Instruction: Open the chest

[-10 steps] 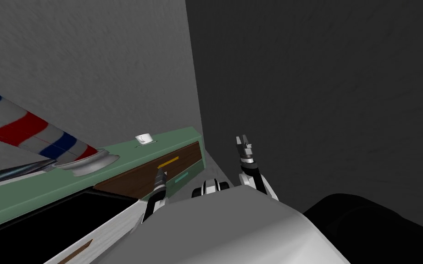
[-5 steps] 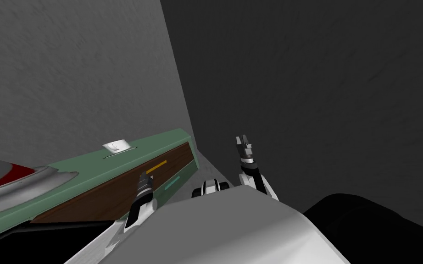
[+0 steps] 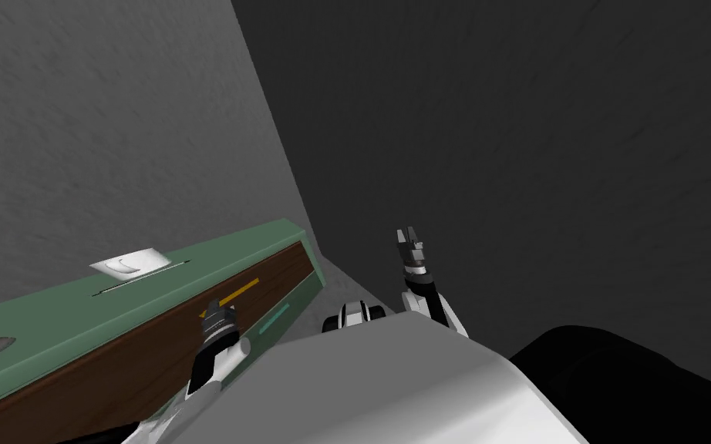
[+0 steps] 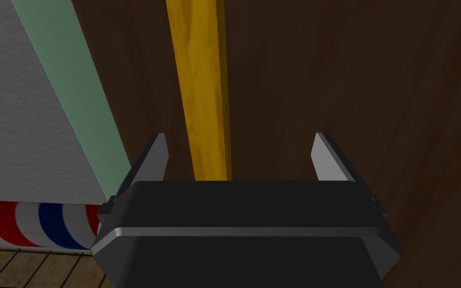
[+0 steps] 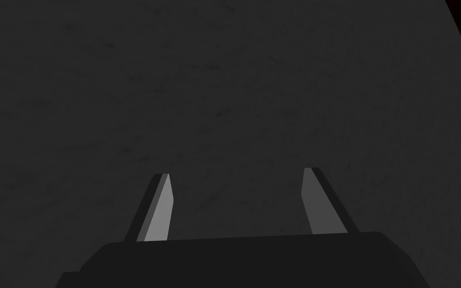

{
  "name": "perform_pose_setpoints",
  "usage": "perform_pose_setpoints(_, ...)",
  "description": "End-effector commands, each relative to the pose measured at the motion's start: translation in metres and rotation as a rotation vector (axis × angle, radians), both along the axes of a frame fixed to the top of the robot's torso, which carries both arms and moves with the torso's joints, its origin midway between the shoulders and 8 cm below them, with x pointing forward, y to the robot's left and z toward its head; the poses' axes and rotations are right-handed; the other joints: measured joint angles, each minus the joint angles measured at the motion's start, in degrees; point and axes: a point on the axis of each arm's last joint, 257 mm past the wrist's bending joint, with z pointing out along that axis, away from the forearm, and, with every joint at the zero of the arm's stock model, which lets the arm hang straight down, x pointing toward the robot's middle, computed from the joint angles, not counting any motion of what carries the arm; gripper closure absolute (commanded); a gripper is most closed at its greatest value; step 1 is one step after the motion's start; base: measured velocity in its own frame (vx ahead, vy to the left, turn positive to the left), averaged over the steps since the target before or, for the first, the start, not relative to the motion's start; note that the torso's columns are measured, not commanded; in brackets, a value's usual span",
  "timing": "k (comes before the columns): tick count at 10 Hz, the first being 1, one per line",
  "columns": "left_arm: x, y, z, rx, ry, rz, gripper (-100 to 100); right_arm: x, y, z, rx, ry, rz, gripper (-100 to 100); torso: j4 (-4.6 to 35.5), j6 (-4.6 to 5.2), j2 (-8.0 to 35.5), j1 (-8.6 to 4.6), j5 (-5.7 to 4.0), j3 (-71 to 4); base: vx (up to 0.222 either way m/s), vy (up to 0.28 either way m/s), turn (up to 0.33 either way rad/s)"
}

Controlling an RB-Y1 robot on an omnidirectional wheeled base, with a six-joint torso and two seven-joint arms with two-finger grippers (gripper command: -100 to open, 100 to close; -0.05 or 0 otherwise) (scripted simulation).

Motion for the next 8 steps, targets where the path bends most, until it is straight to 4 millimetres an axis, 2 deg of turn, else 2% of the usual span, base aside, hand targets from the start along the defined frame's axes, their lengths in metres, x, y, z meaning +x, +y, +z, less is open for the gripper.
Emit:
perform_pose_setpoints(1, -0.016, 0.043, 0.029, 0.013, -0.061, 0.09, -100, 0.0, 0.0, 0.0, 0.0, 0.0, 0.0, 0, 0.0, 0.1, -0.02, -0.07, -0.02, -0.03, -0.084, -0.092, -0.313)
perform_pose_setpoints(2, -0.029, 0.045, 0.007, -0.013, -0.018, 0.11, -100, 0.0, 0.0, 0.0, 0.0, 0.0, 0.0, 0, -0.03, 0.01, -0.11, 0.09, 0.0, -0.08, -0.029, -0.034, -0.005)
perform_pose_setpoints(3, -0.019, 0.041, 0.015, -0.002, -0.035, 0.097, -100, 0.0, 0.0, 0.0, 0.0, 0.0, 0.0, 0, -0.06, -0.04, -0.24, 0.27, 0.06, -0.15, -0.007, -0.01, 0.019)
perform_pose_setpoints(4, -0.014, 0.009, -0.013, -0.018, 0.027, 0.03, 100, 0.0, 0.0, 0.0, 0.0, 0.0, 0.0, 0, -0.07, 0.04, -0.25, 0.25, 0.07, -0.17, 0.083, 0.068, 0.385)
perform_pose_setpoints(5, -0.009, 0.009, -0.005, -0.009, 0.01, 0.023, 100, 0.0, 0.0, 0.0, -0.001, 0.001, -0.001, 0, -0.12, -0.05, -0.41, 0.36, 0.1, -0.25, 0.09, 0.087, 0.414)
perform_pose_setpoints(6, -0.009, 0.009, -0.005, -0.009, 0.01, 0.023, 100, 0.0, 0.0, 0.0, 0.0, 0.0, 0.0, 0, -0.12, -0.05, -0.35, 0.49, 0.11, -0.21, 0.041, 0.029, 0.043)
perform_pose_setpoints(7, 0.0, -0.029, -0.031, -0.024, 0.064, -0.05, 100, 0.0, 0.0, 0.0, 0.0, 0.0, 0.0, 0, -0.03, 0.14, -0.28, 0.63, 0.11, -0.13, 0.067, 0.051, 0.339)
perform_pose_setpoints(8, 0.0, -0.029, -0.03, -0.023, 0.062, -0.051, 100, 0.0, 0.0, 0.0, -0.001, 0.001, -0.001, 0, -0.07, 0.05, -0.32, 0.58, 0.14, -0.17, 0.079, 0.091, 0.315)
